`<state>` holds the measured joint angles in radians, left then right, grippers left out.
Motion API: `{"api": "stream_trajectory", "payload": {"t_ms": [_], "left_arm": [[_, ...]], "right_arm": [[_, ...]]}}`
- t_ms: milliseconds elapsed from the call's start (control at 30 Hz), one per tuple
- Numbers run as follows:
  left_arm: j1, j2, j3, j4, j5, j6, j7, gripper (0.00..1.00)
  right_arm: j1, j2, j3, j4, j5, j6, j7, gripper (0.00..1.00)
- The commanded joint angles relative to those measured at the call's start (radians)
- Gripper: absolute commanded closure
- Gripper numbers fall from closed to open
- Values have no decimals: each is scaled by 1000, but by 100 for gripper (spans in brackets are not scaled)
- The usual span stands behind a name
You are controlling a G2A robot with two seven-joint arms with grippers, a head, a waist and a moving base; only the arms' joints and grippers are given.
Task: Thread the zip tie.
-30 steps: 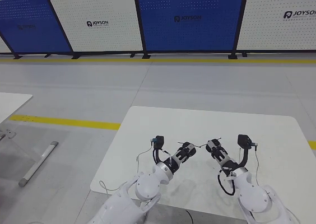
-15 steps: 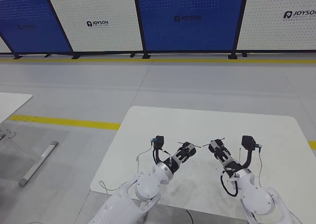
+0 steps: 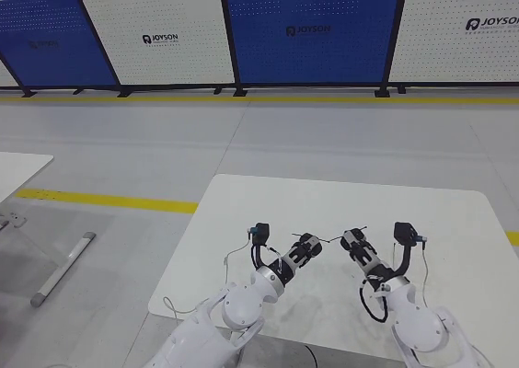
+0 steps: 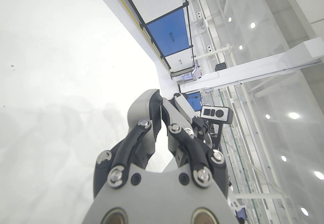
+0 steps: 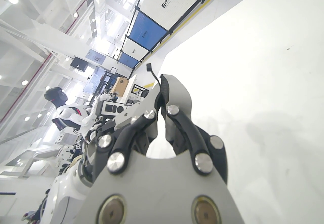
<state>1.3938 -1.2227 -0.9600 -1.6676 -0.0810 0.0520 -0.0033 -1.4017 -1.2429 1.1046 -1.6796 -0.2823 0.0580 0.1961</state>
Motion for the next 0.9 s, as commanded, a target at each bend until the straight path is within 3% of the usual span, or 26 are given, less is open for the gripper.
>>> {"api": "stream_trajectory", "payload": {"t_ms": [0, 867], "left_arm": [[0, 0, 0, 0, 0, 0, 0, 100], [0, 0, 0, 0, 0, 0, 0, 100]], "right_arm": [[-6, 0, 5, -6, -2, -3, 0, 100], [10, -16, -19, 15, -7, 19, 45, 100]]}}
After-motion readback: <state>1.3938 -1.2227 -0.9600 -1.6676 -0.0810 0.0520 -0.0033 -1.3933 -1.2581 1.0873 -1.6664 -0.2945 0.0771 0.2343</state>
